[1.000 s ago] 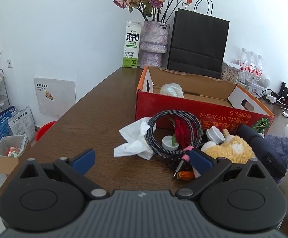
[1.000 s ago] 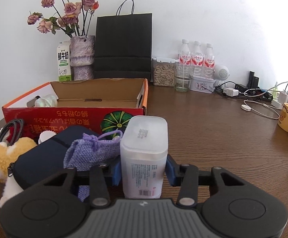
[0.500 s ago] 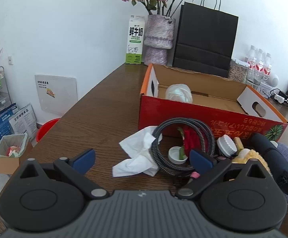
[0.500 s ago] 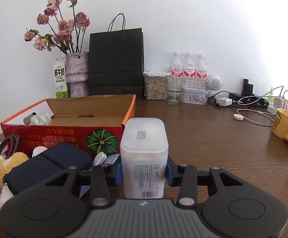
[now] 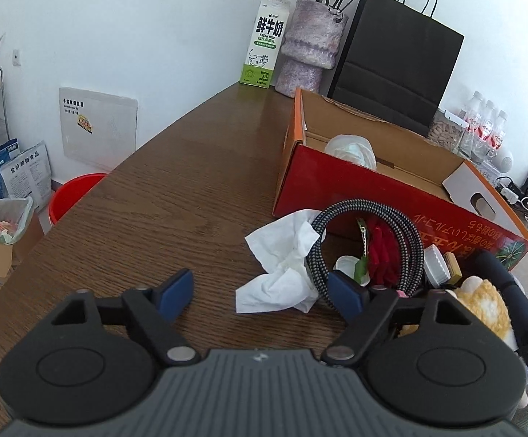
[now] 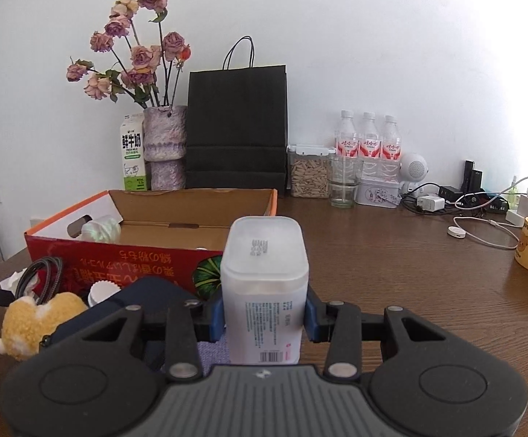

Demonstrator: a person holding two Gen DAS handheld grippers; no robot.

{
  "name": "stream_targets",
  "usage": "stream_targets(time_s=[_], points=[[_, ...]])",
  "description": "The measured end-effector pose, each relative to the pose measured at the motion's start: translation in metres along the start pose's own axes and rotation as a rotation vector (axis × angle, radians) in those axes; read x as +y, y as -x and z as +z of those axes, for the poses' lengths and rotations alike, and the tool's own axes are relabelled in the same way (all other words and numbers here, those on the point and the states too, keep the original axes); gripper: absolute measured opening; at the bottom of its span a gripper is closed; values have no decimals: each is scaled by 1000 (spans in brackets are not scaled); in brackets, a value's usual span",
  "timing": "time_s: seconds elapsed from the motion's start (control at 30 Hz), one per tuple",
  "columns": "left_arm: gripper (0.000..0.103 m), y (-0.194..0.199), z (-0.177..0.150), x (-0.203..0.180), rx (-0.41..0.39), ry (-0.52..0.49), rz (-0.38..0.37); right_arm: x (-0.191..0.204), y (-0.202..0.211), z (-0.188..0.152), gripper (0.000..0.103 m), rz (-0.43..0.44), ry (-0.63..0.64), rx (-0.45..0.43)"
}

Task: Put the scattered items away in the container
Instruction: 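Grasp the white tissue with the left gripper while the right gripper grasps the white container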

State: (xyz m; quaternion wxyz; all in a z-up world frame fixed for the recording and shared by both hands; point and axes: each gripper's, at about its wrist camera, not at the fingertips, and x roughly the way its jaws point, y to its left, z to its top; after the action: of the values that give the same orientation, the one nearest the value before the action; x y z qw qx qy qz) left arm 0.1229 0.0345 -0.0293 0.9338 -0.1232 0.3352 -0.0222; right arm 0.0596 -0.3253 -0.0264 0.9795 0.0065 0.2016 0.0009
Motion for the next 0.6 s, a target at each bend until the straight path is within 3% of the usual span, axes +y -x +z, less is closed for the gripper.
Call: stream_targets(time_s=[0.1, 0.23, 0.3, 0.33, 0.4, 0.6], points=[[49, 1, 2, 1, 10, 19, -18, 6, 1, -1, 40, 7, 3, 5], [34, 2, 0, 0, 24, 25, -40, 11, 3, -2, 40, 14, 5, 9], [15, 2, -1, -1, 33, 28, -52, 13, 3, -3, 40, 18, 5, 12], [11, 1, -2, -2, 37, 32, -61, 14, 4, -3, 40, 20, 5, 13], [5, 2, -3, -2, 28, 35, -68, 15, 6, -4, 40, 24, 5, 12], [3, 14, -3, -1, -34, 13, -57, 16, 10, -3, 40, 26, 3, 7]])
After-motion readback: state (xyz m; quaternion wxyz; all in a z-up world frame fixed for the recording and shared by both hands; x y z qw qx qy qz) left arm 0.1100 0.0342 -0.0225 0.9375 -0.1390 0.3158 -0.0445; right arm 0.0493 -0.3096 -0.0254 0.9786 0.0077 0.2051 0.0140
